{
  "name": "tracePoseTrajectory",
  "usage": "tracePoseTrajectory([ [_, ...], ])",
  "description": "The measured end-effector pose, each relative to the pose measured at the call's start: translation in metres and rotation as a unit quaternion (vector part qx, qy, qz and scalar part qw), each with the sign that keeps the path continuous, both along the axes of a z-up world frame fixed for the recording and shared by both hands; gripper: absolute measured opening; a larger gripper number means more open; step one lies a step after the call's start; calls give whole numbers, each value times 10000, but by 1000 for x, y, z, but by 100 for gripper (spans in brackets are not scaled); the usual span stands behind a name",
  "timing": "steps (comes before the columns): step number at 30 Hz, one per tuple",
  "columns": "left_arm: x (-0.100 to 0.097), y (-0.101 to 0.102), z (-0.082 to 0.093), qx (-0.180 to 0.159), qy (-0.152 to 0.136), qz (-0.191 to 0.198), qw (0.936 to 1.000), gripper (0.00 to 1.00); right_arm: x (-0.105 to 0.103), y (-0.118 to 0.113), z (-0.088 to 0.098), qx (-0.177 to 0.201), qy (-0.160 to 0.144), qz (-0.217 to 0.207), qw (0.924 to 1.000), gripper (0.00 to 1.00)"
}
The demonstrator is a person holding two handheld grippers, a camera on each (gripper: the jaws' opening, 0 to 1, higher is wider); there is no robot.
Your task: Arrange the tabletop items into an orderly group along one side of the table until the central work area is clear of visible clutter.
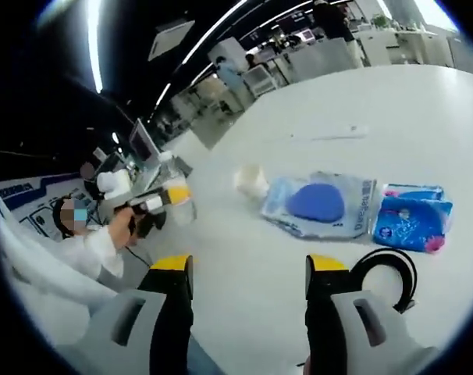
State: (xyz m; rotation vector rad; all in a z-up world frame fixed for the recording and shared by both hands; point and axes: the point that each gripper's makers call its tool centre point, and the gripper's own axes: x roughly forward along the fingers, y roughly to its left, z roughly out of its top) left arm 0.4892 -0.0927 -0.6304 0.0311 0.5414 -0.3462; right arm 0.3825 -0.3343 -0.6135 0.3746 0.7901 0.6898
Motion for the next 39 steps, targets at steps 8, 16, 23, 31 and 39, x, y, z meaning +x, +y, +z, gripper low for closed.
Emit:
tracePoseTrajectory([
  [8,-9,-12,6,-40,-86,-48,9999,39,25,45,29,84,-455,511,9976,56],
  [16,-11,-30,13,-72,-226,-159,9996,39,43,94,59,215,-947,981,9904,55],
  [23,-17,-49,18,-129,-269,-321,9990,39,51,139,75,366,-1210,1282,9837,54],
  [31,-26,-60,21,-143,-279,-406,9987,39,61,163,78,380,-1356,1329,9811,53],
  [39,-35,-67,18,-174,-243,-443,9986,39,71,184,76,238,-1529,1467,9770,50],
])
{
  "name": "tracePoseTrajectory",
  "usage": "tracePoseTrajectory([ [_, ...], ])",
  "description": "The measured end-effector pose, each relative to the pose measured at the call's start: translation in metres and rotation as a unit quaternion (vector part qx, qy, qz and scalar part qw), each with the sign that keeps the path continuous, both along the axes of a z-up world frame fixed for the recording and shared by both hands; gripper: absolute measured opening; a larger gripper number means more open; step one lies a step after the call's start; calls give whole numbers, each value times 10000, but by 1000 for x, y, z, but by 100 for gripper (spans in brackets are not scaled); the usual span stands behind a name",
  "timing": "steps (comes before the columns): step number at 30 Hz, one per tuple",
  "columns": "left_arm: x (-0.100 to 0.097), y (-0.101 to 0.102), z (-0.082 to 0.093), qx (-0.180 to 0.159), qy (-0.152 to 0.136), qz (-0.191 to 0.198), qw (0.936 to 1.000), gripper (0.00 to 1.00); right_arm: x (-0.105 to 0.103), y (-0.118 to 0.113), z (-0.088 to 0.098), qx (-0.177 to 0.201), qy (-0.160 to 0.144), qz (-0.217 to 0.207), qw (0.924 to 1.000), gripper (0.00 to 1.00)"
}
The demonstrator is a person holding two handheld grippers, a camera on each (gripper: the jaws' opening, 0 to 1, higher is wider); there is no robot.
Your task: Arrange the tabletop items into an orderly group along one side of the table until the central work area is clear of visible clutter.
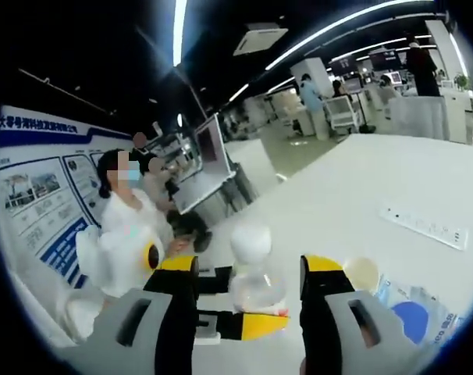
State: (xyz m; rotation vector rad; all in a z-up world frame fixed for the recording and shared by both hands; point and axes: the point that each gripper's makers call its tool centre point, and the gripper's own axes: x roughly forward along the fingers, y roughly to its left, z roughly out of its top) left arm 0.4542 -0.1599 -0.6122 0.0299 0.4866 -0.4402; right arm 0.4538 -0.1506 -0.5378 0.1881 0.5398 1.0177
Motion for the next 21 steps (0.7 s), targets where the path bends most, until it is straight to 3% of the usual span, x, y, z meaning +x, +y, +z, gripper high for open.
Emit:
tracePoseTrajectory([
  [5,-5,-4,-1,22,8,-63,10000,39,0,9,-7,-136,-64,132,9998,46],
  [10,-8,-6,0,28,-17,-123,9999,39,-2,9,-13,-268,-299,301,9987,24],
  [21,-14,-8,2,115,-172,-256,9995,40,-9,7,-7,-263,-493,554,9969,20],
])
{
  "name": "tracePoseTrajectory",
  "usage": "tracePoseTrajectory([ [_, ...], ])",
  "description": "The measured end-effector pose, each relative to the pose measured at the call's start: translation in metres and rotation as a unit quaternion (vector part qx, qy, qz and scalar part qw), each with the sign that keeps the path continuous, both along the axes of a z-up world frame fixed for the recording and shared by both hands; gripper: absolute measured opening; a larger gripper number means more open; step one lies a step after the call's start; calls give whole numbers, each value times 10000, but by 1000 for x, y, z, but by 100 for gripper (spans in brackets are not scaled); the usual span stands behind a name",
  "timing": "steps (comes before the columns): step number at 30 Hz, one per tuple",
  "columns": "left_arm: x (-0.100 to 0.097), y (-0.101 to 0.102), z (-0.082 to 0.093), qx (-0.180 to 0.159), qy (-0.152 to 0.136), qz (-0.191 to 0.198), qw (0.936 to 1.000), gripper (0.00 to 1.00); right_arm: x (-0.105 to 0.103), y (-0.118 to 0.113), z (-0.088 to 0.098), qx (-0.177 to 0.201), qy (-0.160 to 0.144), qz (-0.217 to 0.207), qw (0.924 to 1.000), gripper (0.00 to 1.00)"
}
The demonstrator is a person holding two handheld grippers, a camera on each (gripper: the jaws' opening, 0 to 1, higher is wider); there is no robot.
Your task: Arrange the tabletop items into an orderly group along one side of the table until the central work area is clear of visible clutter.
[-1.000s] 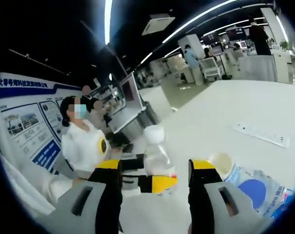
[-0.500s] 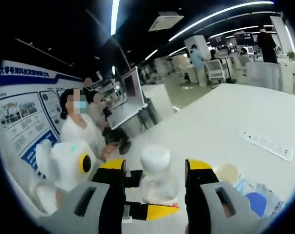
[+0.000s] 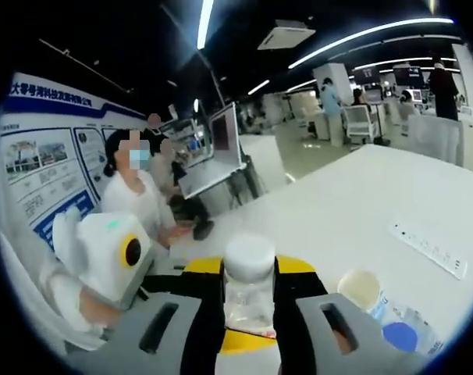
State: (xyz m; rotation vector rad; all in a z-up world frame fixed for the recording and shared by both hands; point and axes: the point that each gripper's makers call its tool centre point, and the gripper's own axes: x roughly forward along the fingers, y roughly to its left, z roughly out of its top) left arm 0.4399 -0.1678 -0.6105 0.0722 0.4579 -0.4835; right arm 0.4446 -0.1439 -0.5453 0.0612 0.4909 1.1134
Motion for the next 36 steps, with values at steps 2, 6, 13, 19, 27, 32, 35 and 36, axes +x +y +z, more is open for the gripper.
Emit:
tracePoseTrajectory([
  [2,-2,0,3,-67,-42,-45,10000,40,-2,-1,3,7,-46,80,10000,20],
  [6,-5,0,5,-122,-100,-213,9996,40,-5,0,4,22,-85,240,9997,20],
  [13,-16,17,5,-421,-207,-68,9989,77,-2,6,18,62,-559,628,9964,20],
  [19,-43,51,-12,-215,17,191,9996,89,9,8,23,-17,-785,814,9936,20],
  [27,-76,81,-20,-27,43,454,9990,96,28,14,19,-44,-888,988,9911,20],
  [32,-100,82,-20,110,-69,375,9992,100,43,20,16,-73,-931,1117,9893,20],
  [35,-111,82,-25,-119,62,422,9990,100,52,25,11,-112,-1058,1213,9869,20],
  [36,-114,83,-26,-119,79,434,9990,100,55,26,10,-125,-1079,1236,9864,20],
])
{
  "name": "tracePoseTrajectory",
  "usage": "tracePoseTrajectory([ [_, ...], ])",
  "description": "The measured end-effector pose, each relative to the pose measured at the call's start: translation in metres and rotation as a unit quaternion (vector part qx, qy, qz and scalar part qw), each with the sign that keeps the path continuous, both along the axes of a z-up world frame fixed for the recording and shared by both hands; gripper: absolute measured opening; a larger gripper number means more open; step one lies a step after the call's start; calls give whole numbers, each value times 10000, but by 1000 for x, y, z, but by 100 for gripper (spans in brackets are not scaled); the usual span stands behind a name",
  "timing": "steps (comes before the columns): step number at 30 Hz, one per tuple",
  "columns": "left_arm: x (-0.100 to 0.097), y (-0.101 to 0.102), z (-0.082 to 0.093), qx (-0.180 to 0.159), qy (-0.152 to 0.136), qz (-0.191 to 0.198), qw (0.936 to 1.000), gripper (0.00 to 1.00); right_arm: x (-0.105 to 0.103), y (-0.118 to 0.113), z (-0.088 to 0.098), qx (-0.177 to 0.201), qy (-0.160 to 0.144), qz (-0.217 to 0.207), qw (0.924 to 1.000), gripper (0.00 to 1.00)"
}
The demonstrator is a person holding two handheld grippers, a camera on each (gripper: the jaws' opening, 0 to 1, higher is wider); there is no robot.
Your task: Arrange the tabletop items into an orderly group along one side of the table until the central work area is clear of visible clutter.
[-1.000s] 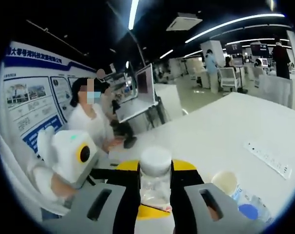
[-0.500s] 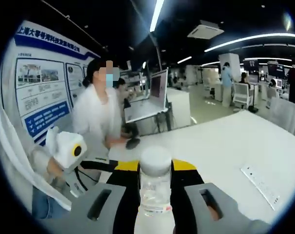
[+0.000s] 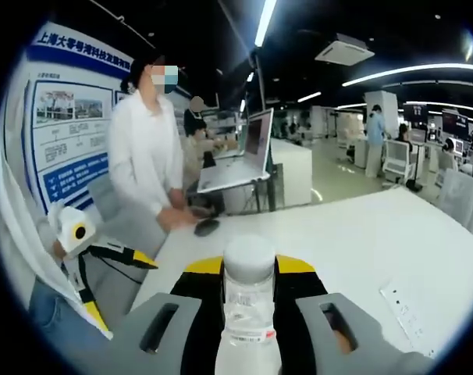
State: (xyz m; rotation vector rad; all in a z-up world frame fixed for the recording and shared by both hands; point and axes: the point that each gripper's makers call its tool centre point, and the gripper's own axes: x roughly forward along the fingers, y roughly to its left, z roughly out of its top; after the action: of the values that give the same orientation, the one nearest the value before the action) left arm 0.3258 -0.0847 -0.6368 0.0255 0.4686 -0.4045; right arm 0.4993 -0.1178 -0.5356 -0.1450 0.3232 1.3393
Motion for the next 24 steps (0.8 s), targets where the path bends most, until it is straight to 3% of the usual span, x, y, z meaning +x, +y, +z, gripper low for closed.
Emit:
tracePoseTrajectory([
  [6,-9,22,-13,-103,39,369,9993,97,19,8,-11,-111,-212,140,9996,20],
  [10,-13,32,-24,-183,221,528,9982,94,32,13,-25,-368,-280,192,9987,20],
  [18,-11,35,-23,-388,170,659,9969,92,44,15,-54,-788,-385,325,9956,20],
  [22,-11,37,-23,-4,83,599,9982,82,50,14,-66,-895,-441,289,9946,20],
  [24,-12,39,-27,15,97,563,9984,79,55,13,-72,-931,-361,218,9948,20],
])
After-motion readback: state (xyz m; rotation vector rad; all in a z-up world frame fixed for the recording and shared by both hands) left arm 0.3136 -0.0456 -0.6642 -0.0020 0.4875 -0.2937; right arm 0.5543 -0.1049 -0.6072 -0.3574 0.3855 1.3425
